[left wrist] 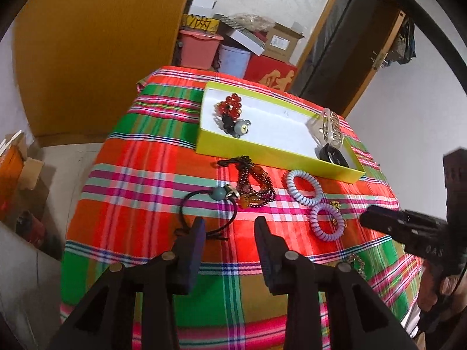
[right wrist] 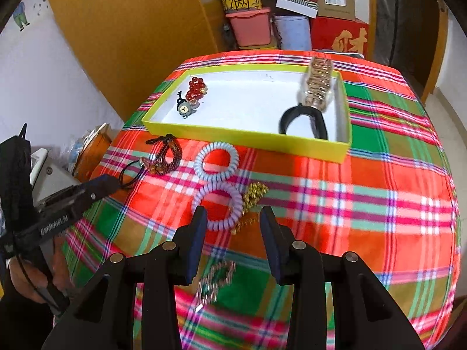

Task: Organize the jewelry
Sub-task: 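Grasp the blue coil tie with the right tool while the left grasps the cord tie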

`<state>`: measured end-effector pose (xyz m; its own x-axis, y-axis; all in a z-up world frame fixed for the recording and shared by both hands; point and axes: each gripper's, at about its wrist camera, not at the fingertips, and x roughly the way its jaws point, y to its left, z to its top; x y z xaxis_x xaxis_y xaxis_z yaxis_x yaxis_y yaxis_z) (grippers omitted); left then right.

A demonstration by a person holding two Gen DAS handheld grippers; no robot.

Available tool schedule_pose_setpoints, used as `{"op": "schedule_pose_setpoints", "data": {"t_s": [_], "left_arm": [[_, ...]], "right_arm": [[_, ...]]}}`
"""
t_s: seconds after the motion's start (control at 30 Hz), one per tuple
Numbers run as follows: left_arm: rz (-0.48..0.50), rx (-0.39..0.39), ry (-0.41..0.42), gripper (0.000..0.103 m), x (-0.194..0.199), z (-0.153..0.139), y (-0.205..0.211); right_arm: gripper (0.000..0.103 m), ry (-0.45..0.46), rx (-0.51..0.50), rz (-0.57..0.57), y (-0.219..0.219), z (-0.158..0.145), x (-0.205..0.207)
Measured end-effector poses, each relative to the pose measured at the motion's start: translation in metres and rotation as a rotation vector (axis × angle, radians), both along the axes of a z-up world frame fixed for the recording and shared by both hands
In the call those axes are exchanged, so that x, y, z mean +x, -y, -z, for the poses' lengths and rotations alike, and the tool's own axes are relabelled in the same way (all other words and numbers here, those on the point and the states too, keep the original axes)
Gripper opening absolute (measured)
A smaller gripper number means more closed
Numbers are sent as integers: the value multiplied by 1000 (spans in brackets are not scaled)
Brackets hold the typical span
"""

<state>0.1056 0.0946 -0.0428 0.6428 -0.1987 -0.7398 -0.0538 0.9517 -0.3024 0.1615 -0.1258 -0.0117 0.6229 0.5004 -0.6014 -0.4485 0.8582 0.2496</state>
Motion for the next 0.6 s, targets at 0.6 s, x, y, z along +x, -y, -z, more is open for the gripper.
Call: {"op": "schedule_pose_setpoints", "data": {"t_s": [0.6], "left_arm": [[59,77,-6,34,19,19,15]], "right_arm": [[38,-17,-63,-17,-38,5,62]]}}
